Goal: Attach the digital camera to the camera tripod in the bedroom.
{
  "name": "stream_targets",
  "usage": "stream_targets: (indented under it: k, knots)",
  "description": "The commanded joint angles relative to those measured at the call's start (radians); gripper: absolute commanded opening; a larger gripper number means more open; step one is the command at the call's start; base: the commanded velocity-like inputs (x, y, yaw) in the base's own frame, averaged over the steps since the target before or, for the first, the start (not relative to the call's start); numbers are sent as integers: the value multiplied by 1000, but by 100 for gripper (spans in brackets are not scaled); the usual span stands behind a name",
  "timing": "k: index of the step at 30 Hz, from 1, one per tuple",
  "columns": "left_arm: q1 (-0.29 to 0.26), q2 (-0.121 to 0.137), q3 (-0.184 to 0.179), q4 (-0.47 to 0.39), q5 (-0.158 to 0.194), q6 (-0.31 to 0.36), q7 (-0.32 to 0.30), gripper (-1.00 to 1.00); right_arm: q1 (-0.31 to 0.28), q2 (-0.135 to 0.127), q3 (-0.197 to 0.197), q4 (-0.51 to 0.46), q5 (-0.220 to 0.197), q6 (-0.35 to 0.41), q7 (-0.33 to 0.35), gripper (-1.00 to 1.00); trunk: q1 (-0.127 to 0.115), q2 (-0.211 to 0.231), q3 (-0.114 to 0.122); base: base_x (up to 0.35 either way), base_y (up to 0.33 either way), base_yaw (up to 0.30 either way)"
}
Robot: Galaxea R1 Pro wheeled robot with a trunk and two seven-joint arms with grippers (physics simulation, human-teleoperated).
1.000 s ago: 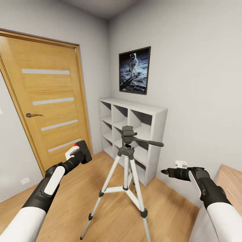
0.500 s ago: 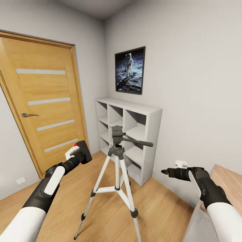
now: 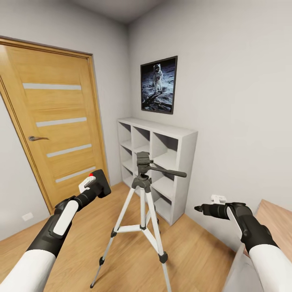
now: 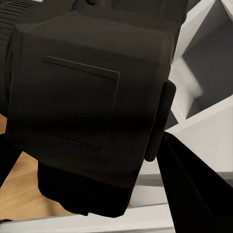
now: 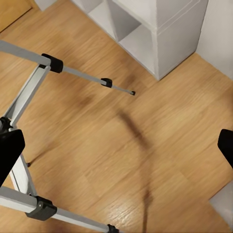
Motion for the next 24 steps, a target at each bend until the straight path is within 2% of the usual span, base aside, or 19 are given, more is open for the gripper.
stream_targets:
  k: [1,8,24]
  knots:
    - [0,0,0,-2,10,4,6,-100,0,0,-2,0,-4,6,1,100,0,-1,0,0,0,9]
    - [0,0,0,-2,10,4,5,-100,0,10,0,0,-4,6,1,100,0,-1,0,0,0,1]
    - [0,0,2,-1,10,4,3,-100,0,12,0,0,-5,6,1,100,0,-1,0,0,0,0]
